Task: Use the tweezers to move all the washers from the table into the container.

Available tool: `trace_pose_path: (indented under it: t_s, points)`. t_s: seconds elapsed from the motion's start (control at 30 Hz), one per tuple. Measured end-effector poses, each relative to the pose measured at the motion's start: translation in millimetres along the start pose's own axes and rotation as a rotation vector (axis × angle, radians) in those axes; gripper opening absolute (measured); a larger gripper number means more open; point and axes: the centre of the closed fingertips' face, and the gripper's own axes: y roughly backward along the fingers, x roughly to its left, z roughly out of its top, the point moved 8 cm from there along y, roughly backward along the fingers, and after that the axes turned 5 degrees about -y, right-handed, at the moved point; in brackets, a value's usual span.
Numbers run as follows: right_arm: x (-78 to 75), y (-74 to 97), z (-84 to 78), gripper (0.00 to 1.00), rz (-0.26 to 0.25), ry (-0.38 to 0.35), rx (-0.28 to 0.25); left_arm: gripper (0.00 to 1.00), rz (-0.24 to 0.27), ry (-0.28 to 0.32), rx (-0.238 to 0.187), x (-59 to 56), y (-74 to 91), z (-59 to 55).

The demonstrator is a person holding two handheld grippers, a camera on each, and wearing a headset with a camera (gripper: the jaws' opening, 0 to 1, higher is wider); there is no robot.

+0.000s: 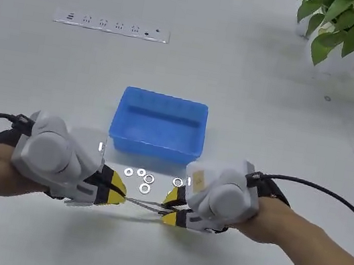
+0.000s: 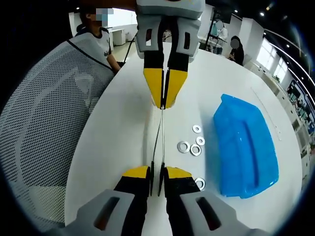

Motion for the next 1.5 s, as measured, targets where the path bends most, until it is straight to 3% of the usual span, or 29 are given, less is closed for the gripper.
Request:
trace_pose_path:
  t_s: [0.7, 0.93, 1.13, 1.5]
  points:
    - [3.4, 7.6, 18.2, 0.11, -0.038, -0.078, -0.117, 0.05, 0.005, -0.119, -0.064, 1.4, 25.8, 62.2]
    - [8.3, 1.4, 20.1, 0.11, -0.028, -0.078, -0.120, 0.05, -0.013, -0.121, -0.075, -0.2, 19.8, 62.5]
    - [10.2, 1.9, 18.9, 0.11, -0.027, -0.087, -0.130, 0.05, -0.032, -0.099, -0.127, -1.9, 16.3, 63.4]
    - [9.7, 1.3, 20.6, 0.11, -0.028, -0.088, -0.140, 0.05, -0.041, -0.123, -0.107, -1.5, 11.6, 59.8]
